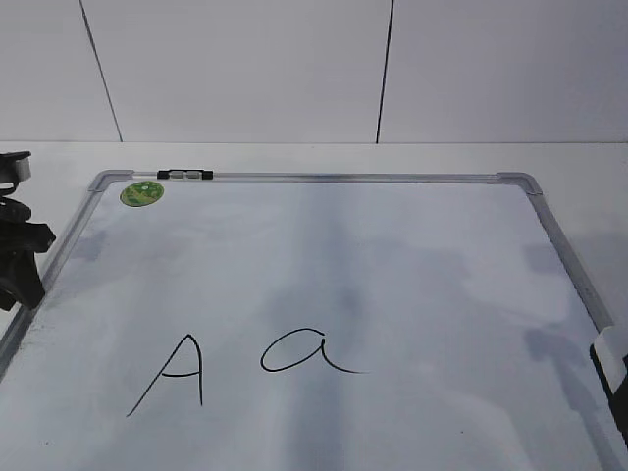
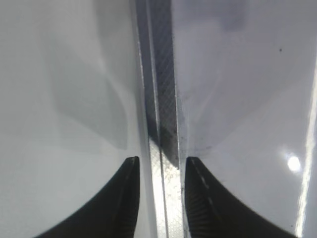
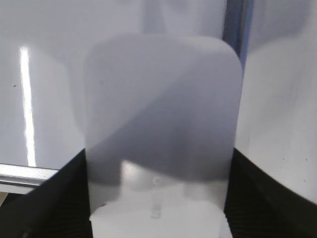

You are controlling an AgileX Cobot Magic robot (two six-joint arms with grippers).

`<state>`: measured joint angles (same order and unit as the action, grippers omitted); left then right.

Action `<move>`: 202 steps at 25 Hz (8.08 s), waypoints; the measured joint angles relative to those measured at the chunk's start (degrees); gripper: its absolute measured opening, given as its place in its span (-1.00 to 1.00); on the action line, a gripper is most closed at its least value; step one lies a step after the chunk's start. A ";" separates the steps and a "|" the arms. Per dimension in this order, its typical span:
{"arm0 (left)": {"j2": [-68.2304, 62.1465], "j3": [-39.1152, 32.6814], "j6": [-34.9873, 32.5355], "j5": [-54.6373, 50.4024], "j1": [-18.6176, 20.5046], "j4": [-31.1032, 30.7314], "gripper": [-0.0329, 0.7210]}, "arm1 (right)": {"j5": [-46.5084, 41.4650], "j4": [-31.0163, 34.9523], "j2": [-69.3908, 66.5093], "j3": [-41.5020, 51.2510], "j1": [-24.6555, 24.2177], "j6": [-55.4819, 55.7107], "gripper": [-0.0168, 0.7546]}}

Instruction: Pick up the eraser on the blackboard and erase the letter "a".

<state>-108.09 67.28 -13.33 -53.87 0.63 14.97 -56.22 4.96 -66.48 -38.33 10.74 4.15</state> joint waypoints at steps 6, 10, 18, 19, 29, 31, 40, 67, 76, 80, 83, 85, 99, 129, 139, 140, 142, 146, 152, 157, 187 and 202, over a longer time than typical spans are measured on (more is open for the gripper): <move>0.00 0.10 0.00 0.40 0.00 0.00 -0.29 | 0.00 0.10 0.00 0.00 0.00 -0.03 0.52; 0.00 0.10 0.00 0.67 0.00 0.00 -0.29 | 0.00 0.10 0.00 0.00 0.00 -0.03 0.52; 0.00 0.10 0.00 0.79 0.00 0.00 -0.29 | 0.04 0.10 0.00 0.00 0.00 -0.13 0.52; -0.07 0.10 0.00 0.89 0.00 0.00 -0.29 | 0.04 0.10 0.00 0.00 0.00 -0.13 0.52; -0.21 0.10 -1.51 0.89 1.88 1.87 -0.29 | 0.04 0.10 0.00 0.00 0.00 -0.13 0.52; -0.21 0.10 -1.74 0.89 1.92 2.14 -0.29 | 0.04 0.22 0.00 0.00 0.00 -0.13 0.52; -0.21 0.10 -2.00 0.89 1.92 2.52 -0.29 | 0.17 0.22 0.00 0.00 0.00 -0.13 0.52; -2.27 0.22 -1.94 0.77 2.02 4.14 -0.85 | 2.19 2.31 0.00 0.00 0.00 -0.67 0.52; -2.27 0.22 -1.94 0.77 2.02 4.27 -0.85 | -0.17 4.06 -1.43 -2.46 0.00 -4.15 0.52; -2.27 0.22 -1.94 0.77 2.02 4.27 -0.85 | -1.05 4.06 -5.67 -7.86 1.59 -4.86 0.52; -2.27 0.22 -1.94 0.77 2.02 4.27 -0.85 | -1.74 3.96 -10.29 -12.00 4.97 -4.94 0.52; -2.27 0.22 -1.94 0.77 2.02 4.27 -0.85 | -1.82 3.96 -13.79 -14.93 7.76 -4.83 0.52; -2.27 0.22 -1.94 0.77 2.02 4.27 -0.84 | 2.81 1.07 -37.53 -33.47 23.72 -2.92 0.52; -2.27 0.22 -1.94 0.88 2.02 4.50 -0.83 | -1.46 -4.65 -50.95 -47.23 37.13 2.06 0.52; -2.27 0.22 -1.94 1.00 2.02 4.59 -0.83 | -2.91 -9.12 -50.95 -47.58 26.66 4.34 0.52; -2.27 0.22 -1.94 1.00 2.02 4.59 -0.83 | -2.99 -9.12 -50.95 -47.58 26.56 4.34 0.52; -2.27 0.22 -1.94 1.00 2.02 4.59 -0.83 | -3.13 -9.15 -50.95 -47.65 26.67 4.34 0.52; -2.27 0.22 -1.94 1.00 2.02 4.59 -0.83 | -3.28 -8.99 -50.95 -47.65 29.59 2.34 0.52; -2.27 0.22 -1.94 1.00 2.02 4.59 -0.82 | -3.64 -6.17 -50.96 -47.65 39.30 0.73 0.52; -2.27 0.22 -1.94 1.00 2.02 4.59 -0.82 | -4.01 -4.96 -51.06 -47.65 40.89 0.73 0.52; -2.27 0.22 -1.94 1.09 2.02 4.71 -0.81 | -11.67 -13.37 -41.05 -46.62 18.60 5.93 0.52; -2.27 0.22 -1.94 1.09 2.02 4.61 -0.81 | -3.46 -10.89 -36.90 -33.83 -0.65 6.76 0.52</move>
<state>-110.36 67.50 -15.27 -52.78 2.65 19.58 -59.67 -5.93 -103.38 -72.17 10.09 10.92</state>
